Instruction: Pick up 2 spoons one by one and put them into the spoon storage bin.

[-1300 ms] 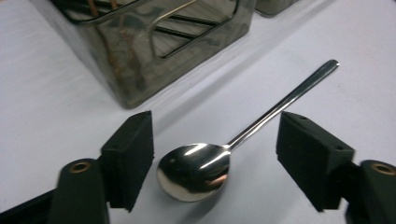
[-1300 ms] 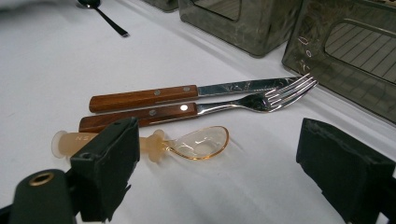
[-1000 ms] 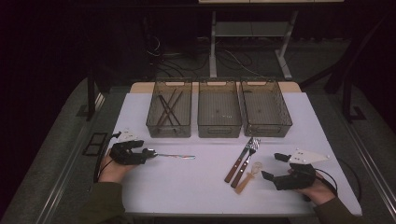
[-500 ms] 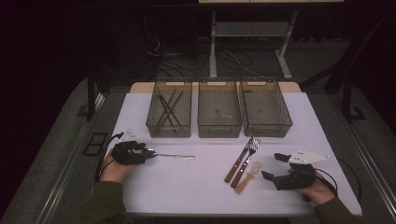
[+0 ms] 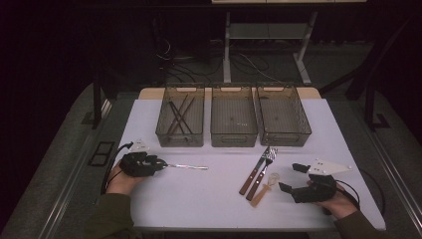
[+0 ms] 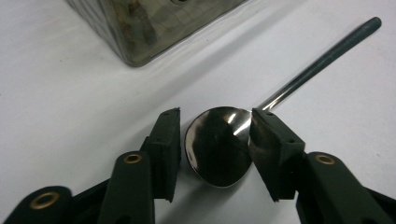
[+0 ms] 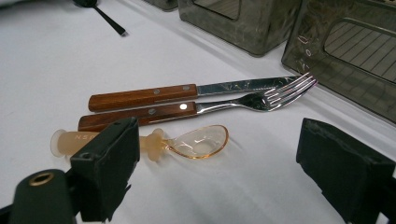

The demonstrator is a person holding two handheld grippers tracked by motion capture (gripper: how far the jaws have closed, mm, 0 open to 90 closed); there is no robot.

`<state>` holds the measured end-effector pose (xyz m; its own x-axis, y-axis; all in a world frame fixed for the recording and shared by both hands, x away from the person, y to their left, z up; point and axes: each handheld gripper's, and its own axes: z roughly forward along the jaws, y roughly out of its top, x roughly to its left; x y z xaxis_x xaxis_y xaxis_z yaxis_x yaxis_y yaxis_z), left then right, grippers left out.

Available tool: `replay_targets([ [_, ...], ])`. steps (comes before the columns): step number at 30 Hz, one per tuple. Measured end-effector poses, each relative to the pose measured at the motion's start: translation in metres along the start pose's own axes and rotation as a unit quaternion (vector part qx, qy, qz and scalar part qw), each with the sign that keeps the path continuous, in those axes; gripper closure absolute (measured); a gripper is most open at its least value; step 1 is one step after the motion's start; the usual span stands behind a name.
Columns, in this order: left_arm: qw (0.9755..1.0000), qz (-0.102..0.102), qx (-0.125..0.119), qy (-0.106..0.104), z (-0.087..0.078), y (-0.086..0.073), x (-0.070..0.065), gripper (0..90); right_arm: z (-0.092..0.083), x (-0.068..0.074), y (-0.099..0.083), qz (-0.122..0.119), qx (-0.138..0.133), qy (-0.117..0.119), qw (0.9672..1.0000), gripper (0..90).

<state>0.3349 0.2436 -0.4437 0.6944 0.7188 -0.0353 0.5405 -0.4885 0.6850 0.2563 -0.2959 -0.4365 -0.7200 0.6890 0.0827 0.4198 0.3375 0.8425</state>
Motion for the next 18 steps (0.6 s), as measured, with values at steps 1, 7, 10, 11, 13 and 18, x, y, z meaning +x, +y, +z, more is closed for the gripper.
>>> replay_targets([
  [1, 1.0000, 0.000, 0.000, -0.002, 0.000, 0.000, 0.000, 56.2, 0.000, 0.000, 0.000, 0.000, 0.000, 0.000, 1.0000, 13.5],
  [7, 0.9999, 0.000, -0.005, -0.012, -0.002, -0.002, 0.002, 61.5, 0.000, 0.000, 0.000, -0.001, 0.000, 0.000, 1.0000, 13.5],
  [10, 0.9998, 0.003, -0.007, -0.017, -0.004, -0.005, 0.004, 64.8, 0.000, 0.000, 0.000, 0.000, 0.000, 0.000, 1.0000, 13.5],
  [11, 0.9998, 0.001, -0.007, -0.018, -0.005, -0.005, 0.004, 66.1, 0.000, 0.000, 0.000, 0.000, 0.000, 0.000, 1.0000, 13.5],
  [13, 0.9996, -0.001, -0.016, -0.022, -0.006, -0.007, 0.006, 68.8, 0.000, 0.000, 0.000, 0.000, 0.000, 0.000, 1.0000, 13.5],
  [18, 0.9990, 0.003, -0.028, -0.033, -0.011, -0.009, 0.007, 77.9, 0.000, 0.000, 0.000, 0.000, 0.000, 0.001, 1.0000, 13.5],
])
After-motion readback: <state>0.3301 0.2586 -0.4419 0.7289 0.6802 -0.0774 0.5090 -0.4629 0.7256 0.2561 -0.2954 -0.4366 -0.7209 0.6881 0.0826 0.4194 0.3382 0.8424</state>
